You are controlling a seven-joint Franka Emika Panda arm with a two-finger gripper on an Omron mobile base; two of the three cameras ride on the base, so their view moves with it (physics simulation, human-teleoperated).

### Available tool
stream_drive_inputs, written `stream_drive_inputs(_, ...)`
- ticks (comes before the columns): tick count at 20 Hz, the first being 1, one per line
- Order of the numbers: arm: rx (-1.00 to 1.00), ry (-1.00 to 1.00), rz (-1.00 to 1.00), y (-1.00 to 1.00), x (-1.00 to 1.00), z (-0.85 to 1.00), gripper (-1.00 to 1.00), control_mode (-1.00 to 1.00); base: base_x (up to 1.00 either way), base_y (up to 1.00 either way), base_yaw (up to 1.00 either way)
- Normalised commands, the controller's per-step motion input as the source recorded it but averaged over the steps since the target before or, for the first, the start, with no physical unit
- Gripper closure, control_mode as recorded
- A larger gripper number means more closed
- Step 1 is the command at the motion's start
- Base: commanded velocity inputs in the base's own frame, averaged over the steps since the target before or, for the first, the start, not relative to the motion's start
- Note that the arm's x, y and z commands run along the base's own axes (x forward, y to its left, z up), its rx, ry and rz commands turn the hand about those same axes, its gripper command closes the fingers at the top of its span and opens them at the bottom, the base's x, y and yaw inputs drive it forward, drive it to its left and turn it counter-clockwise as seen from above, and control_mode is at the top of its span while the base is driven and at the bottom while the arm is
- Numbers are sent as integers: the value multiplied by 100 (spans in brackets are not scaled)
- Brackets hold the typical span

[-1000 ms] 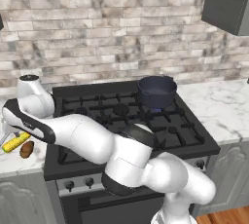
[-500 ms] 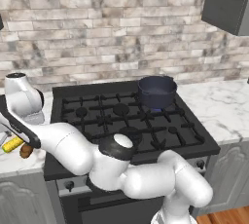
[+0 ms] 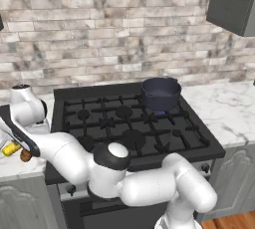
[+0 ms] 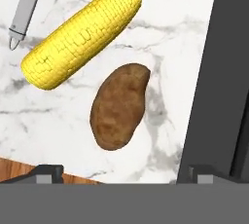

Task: Put the potato and corn in the pot. Retrieve the spatula and lightly stir the vegetables in the pot.

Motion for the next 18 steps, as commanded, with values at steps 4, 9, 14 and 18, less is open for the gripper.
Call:
stream_drive_inputs(4, 1, 0, -14, 64, 20, -79, -100, -100, 0, 0, 0)
stream_drive_inputs(9, 0, 2, -10, 29, 14, -34, -100, -100, 0, 0, 0)
stream_drive_inputs(14, 0, 0, -5, -13, -5, -7, -100, -100, 0, 0, 0)
stream_drive_inputs(18, 0, 0, -5, -17, 0, 0, -100, -100, 0, 0, 0)
